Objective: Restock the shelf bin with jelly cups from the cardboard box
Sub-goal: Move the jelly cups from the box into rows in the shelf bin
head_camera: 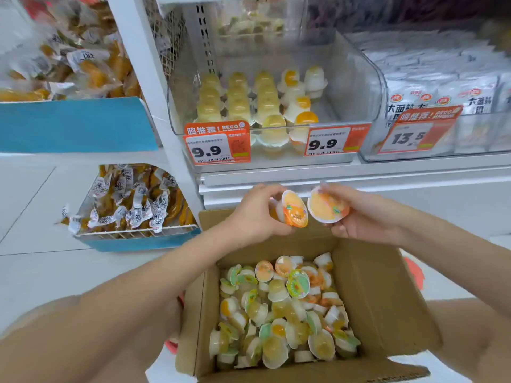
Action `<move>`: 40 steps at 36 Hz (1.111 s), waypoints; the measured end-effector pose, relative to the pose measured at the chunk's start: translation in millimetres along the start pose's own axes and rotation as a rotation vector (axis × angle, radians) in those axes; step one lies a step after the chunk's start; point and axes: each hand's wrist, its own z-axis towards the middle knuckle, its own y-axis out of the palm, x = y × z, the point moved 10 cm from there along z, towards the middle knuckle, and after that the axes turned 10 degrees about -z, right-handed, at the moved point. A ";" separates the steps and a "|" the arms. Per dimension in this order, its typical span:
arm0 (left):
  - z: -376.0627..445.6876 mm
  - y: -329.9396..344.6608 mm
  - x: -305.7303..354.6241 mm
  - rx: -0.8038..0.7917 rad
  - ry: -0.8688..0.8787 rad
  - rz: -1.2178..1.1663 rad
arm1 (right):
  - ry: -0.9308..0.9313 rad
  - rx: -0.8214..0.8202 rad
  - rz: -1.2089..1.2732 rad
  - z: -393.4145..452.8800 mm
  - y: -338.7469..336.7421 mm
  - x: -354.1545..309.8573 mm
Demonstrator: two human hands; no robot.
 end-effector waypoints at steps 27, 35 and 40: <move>-25.9 3.4 44.8 -0.031 -0.238 -1.044 | -0.615 -0.082 -0.558 -56.0 56.8 -100.4; -29.8 19.9 41.8 -0.130 -0.310 -1.122 | -0.624 0.011 -0.692 -57.2 53.9 -102.2; -28.8 24.7 40.9 -0.159 -0.334 -1.194 | -0.618 0.010 -0.715 -57.6 53.5 -102.0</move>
